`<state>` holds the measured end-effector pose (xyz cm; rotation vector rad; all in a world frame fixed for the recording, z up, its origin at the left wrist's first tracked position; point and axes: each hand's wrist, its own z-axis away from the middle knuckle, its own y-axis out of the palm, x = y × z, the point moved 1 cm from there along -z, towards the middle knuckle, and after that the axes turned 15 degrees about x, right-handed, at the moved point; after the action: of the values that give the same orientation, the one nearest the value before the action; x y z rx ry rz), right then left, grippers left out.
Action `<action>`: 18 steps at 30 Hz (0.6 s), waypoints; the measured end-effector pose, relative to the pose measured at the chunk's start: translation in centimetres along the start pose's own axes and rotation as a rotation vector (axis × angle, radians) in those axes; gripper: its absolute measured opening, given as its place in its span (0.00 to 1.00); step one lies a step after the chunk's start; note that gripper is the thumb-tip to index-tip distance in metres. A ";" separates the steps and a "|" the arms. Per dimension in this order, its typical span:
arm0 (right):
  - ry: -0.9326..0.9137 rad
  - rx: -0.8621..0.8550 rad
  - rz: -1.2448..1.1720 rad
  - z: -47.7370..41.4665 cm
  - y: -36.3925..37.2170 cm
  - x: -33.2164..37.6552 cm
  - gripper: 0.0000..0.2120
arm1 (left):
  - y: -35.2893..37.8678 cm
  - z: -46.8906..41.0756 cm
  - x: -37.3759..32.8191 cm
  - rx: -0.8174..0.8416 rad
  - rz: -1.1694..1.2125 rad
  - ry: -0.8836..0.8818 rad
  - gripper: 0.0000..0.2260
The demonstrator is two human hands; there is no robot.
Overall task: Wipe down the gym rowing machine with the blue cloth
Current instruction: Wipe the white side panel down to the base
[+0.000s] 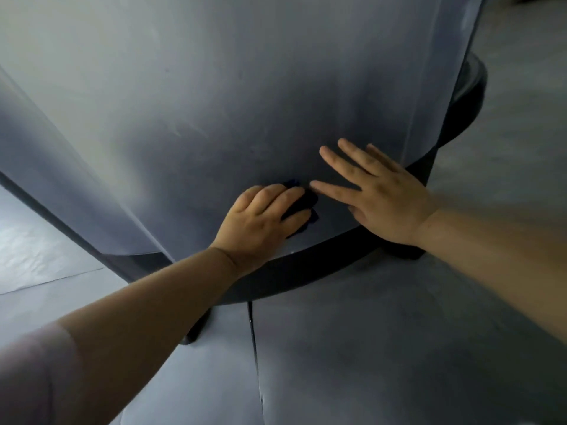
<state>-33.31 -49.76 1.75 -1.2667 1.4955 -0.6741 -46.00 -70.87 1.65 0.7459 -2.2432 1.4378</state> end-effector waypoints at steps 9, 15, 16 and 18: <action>0.042 0.008 0.036 1.9 2.0 -1.0 0.42 | 4.3 3.9 -2.5 0.208 -0.065 0.213 0.12; 0.101 -0.031 -0.013 3.3 3.2 -4.6 0.41 | 2.1 -1.4 -2.4 -0.026 -0.011 0.031 0.14; 0.094 -0.044 -0.016 3.2 3.4 -4.8 0.40 | 3.1 -0.9 -3.1 0.008 -0.044 0.054 0.14; 0.079 -0.066 -0.025 3.0 3.8 -4.8 0.40 | 5.4 0.4 -4.6 0.133 -0.102 0.135 0.15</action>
<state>-32.29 -43.60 -0.99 -1.3244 1.5797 -0.7030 -45.72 -68.34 -4.97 0.7687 -1.9953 1.5508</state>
